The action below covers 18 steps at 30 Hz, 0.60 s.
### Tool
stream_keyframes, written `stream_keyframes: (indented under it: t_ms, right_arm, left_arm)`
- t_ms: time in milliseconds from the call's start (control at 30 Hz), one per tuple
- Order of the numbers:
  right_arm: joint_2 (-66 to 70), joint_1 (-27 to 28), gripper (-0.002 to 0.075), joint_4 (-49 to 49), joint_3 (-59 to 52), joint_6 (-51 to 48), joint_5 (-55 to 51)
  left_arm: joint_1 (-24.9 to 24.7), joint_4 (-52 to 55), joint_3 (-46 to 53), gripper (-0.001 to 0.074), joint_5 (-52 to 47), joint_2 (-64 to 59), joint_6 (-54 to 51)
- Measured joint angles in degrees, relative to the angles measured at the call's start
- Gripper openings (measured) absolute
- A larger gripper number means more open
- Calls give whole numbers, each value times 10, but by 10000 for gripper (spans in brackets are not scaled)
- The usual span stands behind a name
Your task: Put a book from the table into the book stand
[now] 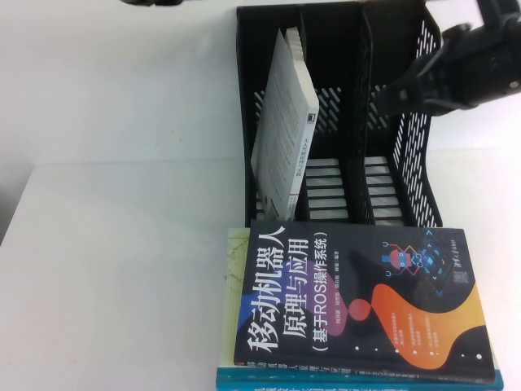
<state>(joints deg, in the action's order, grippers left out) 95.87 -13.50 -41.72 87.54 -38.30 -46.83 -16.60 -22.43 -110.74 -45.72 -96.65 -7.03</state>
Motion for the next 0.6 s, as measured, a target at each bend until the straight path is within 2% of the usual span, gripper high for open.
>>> stream_keyframes:
  t_ms: [167, 367, 500, 600]
  right_arm:
    - [-46, 0, -2, 100, 0, 93, 8]
    - [-113, 0, -2, 289, 0, 276, -12]
    - [-165, 0, -2, 376, -5, 357, -24]
    - [-221, 0, -2, 395, -38, 383, -21]
  left_arm:
    - [0, 15, 0, 3, -28, 48, -1]
    - [0, 59, 7, 1, -70, 122, 20]
    - [0, 67, 72, 1, -55, 200, 26]
    - [0, 70, 160, 1, -24, 273, 29]
